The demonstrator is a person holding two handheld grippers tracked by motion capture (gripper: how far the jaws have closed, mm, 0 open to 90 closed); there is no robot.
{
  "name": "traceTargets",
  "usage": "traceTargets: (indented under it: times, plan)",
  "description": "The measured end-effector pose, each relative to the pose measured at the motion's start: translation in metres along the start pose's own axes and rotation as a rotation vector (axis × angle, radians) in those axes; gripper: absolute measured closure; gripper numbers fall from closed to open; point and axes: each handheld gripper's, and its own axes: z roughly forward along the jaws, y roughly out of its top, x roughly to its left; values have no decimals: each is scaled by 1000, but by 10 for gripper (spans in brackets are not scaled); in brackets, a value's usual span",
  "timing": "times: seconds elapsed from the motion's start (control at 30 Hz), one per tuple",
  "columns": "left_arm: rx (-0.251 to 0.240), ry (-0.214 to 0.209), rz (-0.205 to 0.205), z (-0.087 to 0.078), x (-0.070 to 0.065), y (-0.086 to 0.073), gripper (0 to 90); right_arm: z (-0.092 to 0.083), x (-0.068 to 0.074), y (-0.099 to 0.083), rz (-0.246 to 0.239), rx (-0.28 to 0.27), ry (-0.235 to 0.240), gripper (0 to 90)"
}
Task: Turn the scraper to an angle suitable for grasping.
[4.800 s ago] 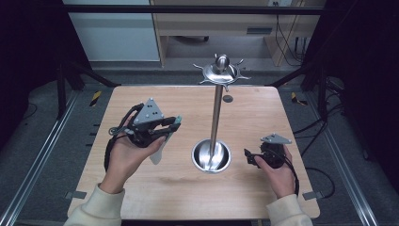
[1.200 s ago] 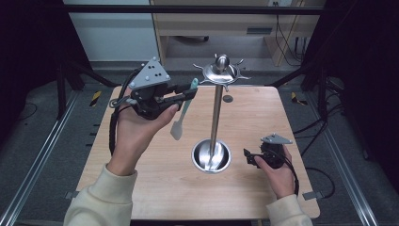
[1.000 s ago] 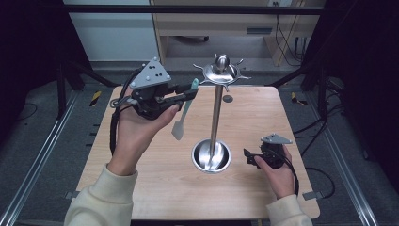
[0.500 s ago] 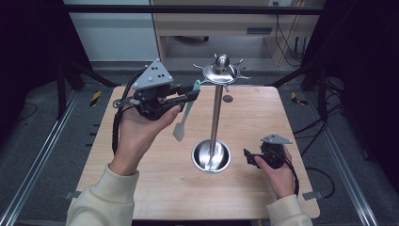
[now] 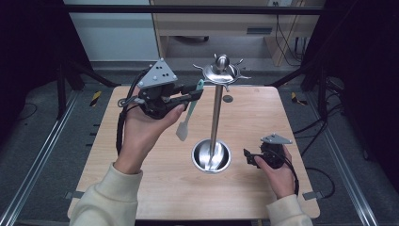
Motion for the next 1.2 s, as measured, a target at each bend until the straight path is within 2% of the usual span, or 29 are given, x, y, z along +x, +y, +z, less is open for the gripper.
traceTargets:
  times: [0.9,1.2]
  plan:
    - [-27,-7,-22,6,1,-3,738,0,0,0,-2,-1,3,122]
    - [-26,0,-18,5,0,-3,733,0,0,0,-4,0,2,122]
